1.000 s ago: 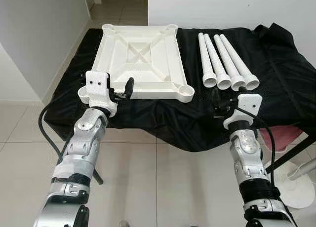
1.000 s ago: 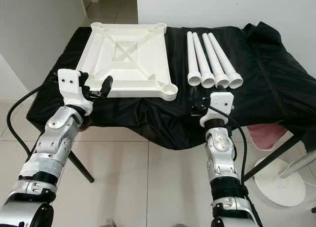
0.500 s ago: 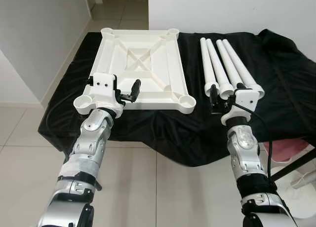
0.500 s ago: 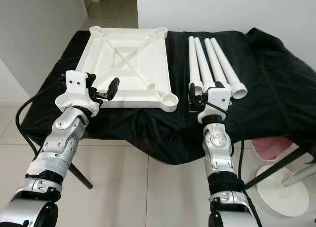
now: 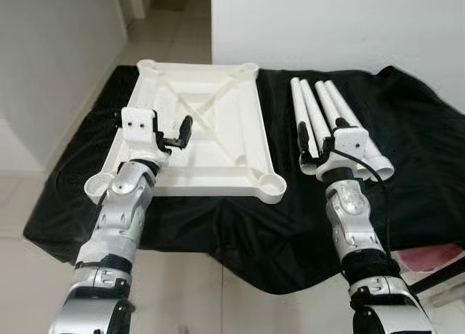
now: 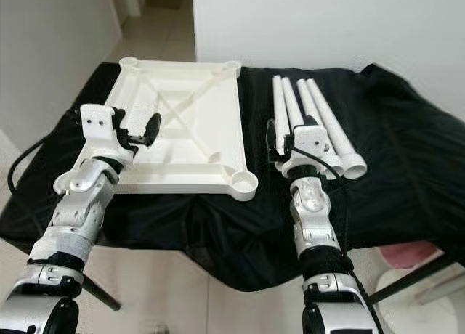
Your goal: Building children table
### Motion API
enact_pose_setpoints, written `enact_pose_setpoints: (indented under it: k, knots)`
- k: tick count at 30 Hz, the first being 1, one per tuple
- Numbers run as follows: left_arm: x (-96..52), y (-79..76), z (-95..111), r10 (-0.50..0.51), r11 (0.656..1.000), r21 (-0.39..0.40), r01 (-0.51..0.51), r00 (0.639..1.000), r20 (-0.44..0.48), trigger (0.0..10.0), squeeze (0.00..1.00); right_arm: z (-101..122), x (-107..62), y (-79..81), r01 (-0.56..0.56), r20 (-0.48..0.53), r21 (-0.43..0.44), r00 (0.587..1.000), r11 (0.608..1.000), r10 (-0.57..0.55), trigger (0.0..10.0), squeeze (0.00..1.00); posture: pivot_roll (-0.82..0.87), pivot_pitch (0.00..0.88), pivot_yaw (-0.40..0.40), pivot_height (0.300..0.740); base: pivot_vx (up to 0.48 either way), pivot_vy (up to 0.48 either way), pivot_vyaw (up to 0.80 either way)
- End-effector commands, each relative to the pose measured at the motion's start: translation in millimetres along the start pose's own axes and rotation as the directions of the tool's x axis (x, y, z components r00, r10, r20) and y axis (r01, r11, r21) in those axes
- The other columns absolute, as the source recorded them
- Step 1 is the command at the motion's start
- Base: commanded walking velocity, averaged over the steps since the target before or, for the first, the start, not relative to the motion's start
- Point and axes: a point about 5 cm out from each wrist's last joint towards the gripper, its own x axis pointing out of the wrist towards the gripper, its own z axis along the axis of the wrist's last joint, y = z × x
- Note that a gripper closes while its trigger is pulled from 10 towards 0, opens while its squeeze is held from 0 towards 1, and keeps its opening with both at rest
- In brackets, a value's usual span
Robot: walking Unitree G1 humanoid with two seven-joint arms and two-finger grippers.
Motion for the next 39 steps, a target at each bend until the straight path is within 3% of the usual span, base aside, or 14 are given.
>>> enact_pose_setpoints:
  k: [1,17,19,21,32,33,35,36,39]
  knots:
    - [1.8,-7.5,-3,-0.02,1.0,0.016,0.02,1.0,-0.009,10.0,0.0,-4,-2.3,-5.9,0.02,-0.013,-0.008,1.0,1.0,-0.02,10.0,0.0,0.03,0.0,-0.001,0.74,0.0,0.0,0.0]
    - [-2.6,-32.3,-9,-0.188,0.982,-0.037,0.186,0.98,-0.065,10.0,0.0,-19,-7.2,-20.9,0.167,-0.132,0.012,0.978,0.986,-0.164,10.0,0.0,0.02,0.0,0.008,0.74,0.0,0.0,0.0]
    - [-7.0,-45.7,-7,-0.279,0.96,-0.027,0.278,0.959,-0.052,10.0,0.0,-27,-9.7,-29.6,0.226,-0.203,0.022,0.955,0.974,-0.217,10.0,0.0,0.02,0.0,0.005,0.74,0.0,0.0,0.0]
    - [-8.3,-51.6,-6,-0.31,0.951,-0.028,0.309,0.95,-0.048,10.0,0.0,-32,-12.0,-36.1,0.266,-0.246,0.023,0.936,0.964,-0.253,10.0,0.0,0.02,0.0,0.005,0.74,0.0,0.0,0.0]
    - [-10.1,-61.8,2,-0.328,0.944,-0.054,0.326,0.944,-0.028,10.0,0.0,-58,-28.1,-52.9,0.283,-0.397,-0.015,0.878,0.959,-0.266,10.0,0.0,0.03,0.01,-0.004,0.74,0.0,0.0,0.0]
    - [-10.4,-61.7,3,-0.327,0.944,-0.052,0.326,0.944,-0.029,10.0,0.0,-59,-26.9,-53.3,0.274,-0.404,-0.003,0.879,0.962,-0.251,8.6,0.0,0.03,0.011,-0.003,0.74,0.0,0.0,0.0]
    - [-10.7,-61.7,3,-0.327,0.944,-0.05,0.325,0.945,-0.03,10.0,0.0,-59,-26.0,-53.5,0.267,-0.408,0.006,0.88,0.964,-0.241,8.6,0.0,0.03,0.011,-0.003,0.74,0.0,0.0,0.0]
    - [-10.9,-61.2,3,-0.324,0.945,-0.051,0.322,0.945,-0.032,10.0,0.0,-60,-23.2,-53.3,0.252,-0.422,0.015,0.879,0.968,-0.223,3.1,0.0,0.03,0.014,-0.003,0.74,0.0,0.0,0.0]
    - [-10.7,-60.9,4,-0.321,0.946,-0.052,0.319,0.947,-0.033,10.0,0.0,-62,-20.1,-52.7,0.234,-0.442,0.025,0.875,0.972,-0.199,3.1,0.0,0.03,0.014,-0.005,0.74,0.0,0.0,0.0]
